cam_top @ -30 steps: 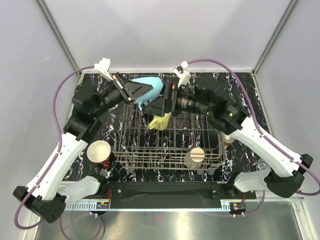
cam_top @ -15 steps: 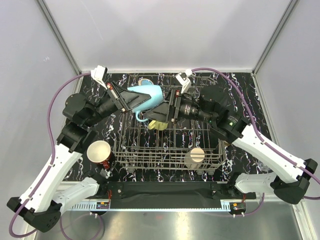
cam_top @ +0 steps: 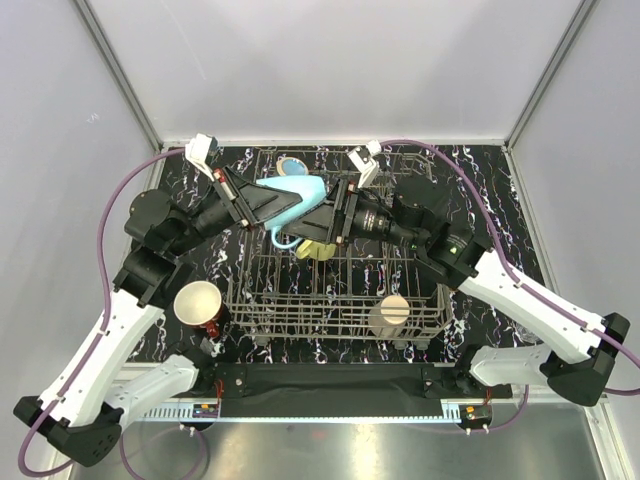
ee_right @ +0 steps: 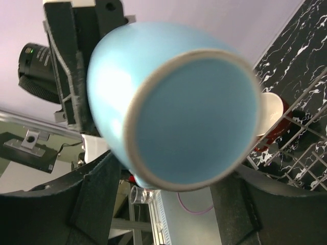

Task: Load the cups into the dish rack

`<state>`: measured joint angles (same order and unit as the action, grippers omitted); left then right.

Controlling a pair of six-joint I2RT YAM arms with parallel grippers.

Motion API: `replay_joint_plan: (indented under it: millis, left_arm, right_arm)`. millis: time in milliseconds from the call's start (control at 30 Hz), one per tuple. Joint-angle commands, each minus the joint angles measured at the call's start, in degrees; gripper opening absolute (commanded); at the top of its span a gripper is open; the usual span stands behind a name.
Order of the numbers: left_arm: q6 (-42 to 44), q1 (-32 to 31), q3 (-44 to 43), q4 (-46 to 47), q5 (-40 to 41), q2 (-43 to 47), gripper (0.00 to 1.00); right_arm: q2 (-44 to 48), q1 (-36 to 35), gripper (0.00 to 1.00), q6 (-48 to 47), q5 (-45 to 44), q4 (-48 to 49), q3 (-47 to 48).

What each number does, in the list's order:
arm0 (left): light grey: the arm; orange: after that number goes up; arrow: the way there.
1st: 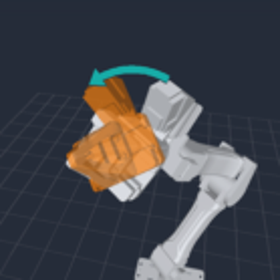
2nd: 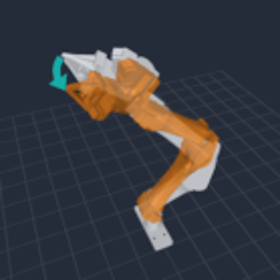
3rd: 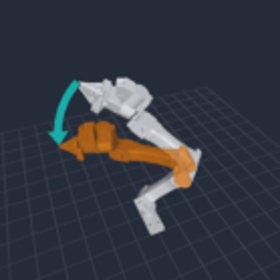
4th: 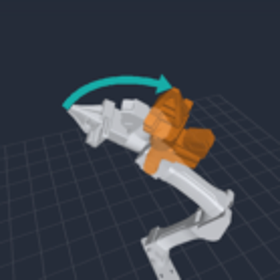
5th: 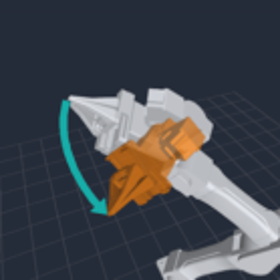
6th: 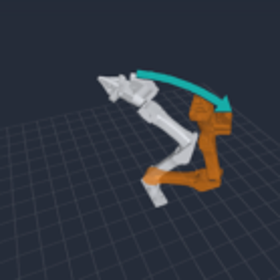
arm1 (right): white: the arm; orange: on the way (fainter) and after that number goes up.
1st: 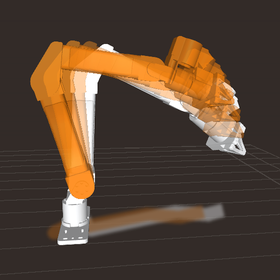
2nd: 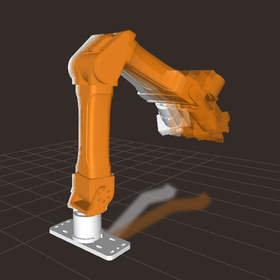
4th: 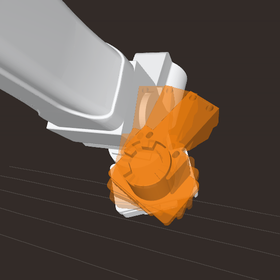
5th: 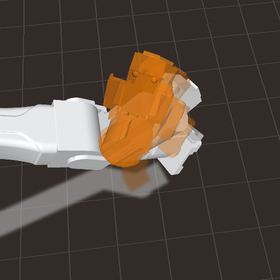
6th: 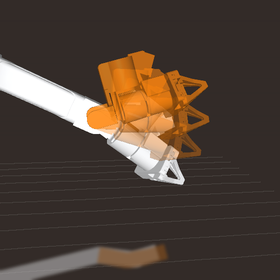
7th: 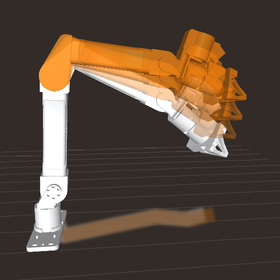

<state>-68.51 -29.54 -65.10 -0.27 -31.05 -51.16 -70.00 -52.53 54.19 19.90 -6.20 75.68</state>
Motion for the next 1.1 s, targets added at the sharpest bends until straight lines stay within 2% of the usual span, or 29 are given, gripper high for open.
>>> replay_joint_plan:
  millis: [0,200,400,467,533,567,667,733,767,833,867,900,1067]
  left_arm:
    - [-1.4,-0.2,-0.6,6.7,0.8,3.5,0.00]
    - [-1.6,-0.8,3.6,9.9,3.8,4.3,0.00]
    - [-0.7,-2.9,3.8,10.9,3.7,1.1,0.00]
    - [0.0,-4.6,4.5,11.9,3.6,0.4,0.00]
    - [0.6,-5.9,5.5,11.8,3.8,-0.1,0.00]
    - [0.7,-6.2,6.0,11.9,4.5,-0.2,0.00]
    - [1.6,-6.8,8.6,13.7,5.8,-0.5,0.02]
    - [3.0,-6.8,9.5,14.6,6.5,-0.4,0.24]
    - [4.2,-6.8,9.2,14.1,7.7,-0.3,0.44]
    - [8.6,-6.8,6.9,9.8,9.5,0.3,0.65]
    - [10.2,-6.7,5.9,5.0,10.6,0.4,0.93]
    - [12.2,-6.7,4.6,2.0,11.9,0.6,0.99]
    - [23.7,-6.6,-2.7,-14.5,24.6,4.6,0.99]
  right_arm:
    - [1.9,-0.7,0.72,1.5,-4.2,5.0,-1.5]
    - [1.1,-1.6,0.66,4.3,-6.9,18.4,-7.7]
    - [-1.5,-2.5,0.53,4.7,-7.4,22.6,-8.7]
    - [-0.3,-2.6,0.43,4.5,-9.3,23.5,-10.5]
    - [1.4,-2.5,0.28,4.3,-10.4,24.0,-11.9]
    - [2.1,-2.5,0.01,3.9,-11.3,23.8,-12.6]
    - [3.5,-2.5,0.00,1.2,-11.8,20.3,-11.8]
    - [4.9,-2.5,0.00,0.3,-15.6,12.9,-10.9]
    - [5.2,-2.5,0.00,-0.8,-17.9,10.3,-9.9]
    - [5.2,-2.4,0.00,-2.3,-19.6,1.8,-8.5]
    - [5.0,-2.4,0.00,-2.9,-22.6,-2.6,-6.8]
    - [4.5,-2.4,0.00,-3.5,-23.7,-4.4,-6.0]
    - [3.2,-1.1,0.00,-6.8,-30.6,-10.1,-4.2]
